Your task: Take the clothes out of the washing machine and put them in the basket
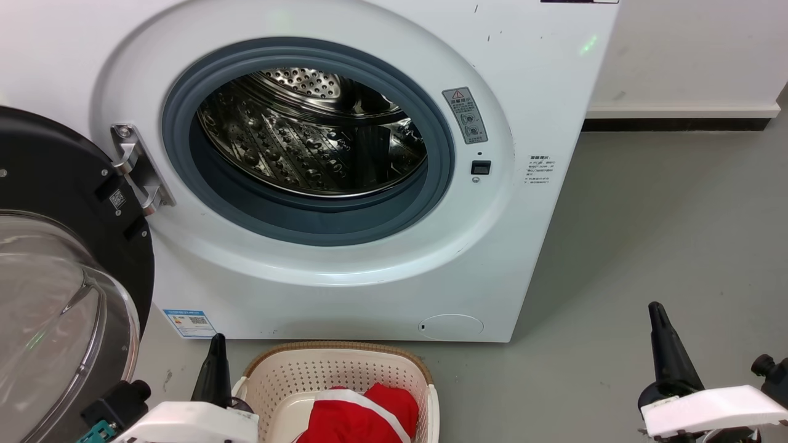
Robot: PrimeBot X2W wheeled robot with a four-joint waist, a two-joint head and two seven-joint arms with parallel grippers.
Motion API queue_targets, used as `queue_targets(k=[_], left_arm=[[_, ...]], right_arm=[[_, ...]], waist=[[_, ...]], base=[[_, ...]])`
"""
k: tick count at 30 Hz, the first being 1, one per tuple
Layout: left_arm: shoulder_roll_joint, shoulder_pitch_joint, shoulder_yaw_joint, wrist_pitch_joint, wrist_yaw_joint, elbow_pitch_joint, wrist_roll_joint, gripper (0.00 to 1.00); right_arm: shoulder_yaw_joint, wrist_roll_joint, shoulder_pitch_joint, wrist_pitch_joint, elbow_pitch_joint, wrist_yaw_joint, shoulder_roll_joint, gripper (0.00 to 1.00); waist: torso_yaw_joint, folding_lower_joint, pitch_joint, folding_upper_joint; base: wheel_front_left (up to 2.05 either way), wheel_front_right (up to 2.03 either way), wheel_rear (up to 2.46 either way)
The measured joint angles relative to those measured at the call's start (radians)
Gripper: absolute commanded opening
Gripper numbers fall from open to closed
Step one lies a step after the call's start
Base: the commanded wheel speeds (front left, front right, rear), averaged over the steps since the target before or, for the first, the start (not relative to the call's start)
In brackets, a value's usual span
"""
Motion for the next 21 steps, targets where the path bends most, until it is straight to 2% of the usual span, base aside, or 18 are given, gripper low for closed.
queue_targets(k=[9, 10, 21], left_arm=[[0.002, -0.019, 0.009, 0.027, -0.017, 0.012, -0.124, 0.00], [0.002, -0.023, 0.011, 0.036, -0.022, 0.016, -0.162, 0.00], [0.004, -0.043, 0.026, 0.068, -0.042, 0.031, -0.295, 0.00]], right_arm=[[-0.005, 0.126, -0.018, 0.027, 0.020, 0.000, -0.003, 0.00], [-0.007, 0.166, -0.022, 0.036, 0.026, 0.000, -0.004, 0.00], [-0.014, 0.300, -0.040, 0.067, 0.046, 0.000, -0.005, 0.00]], waist=[[0.000, 0.0000, 0.000, 0.0000], [0.000, 0.0000, 0.000, 0.0000], [0.001, 0.0000, -0.001, 0.0000]], base=[[0.00, 0.00, 0.00], [0.00, 0.00, 0.00], [0.00, 0.00, 0.00]])
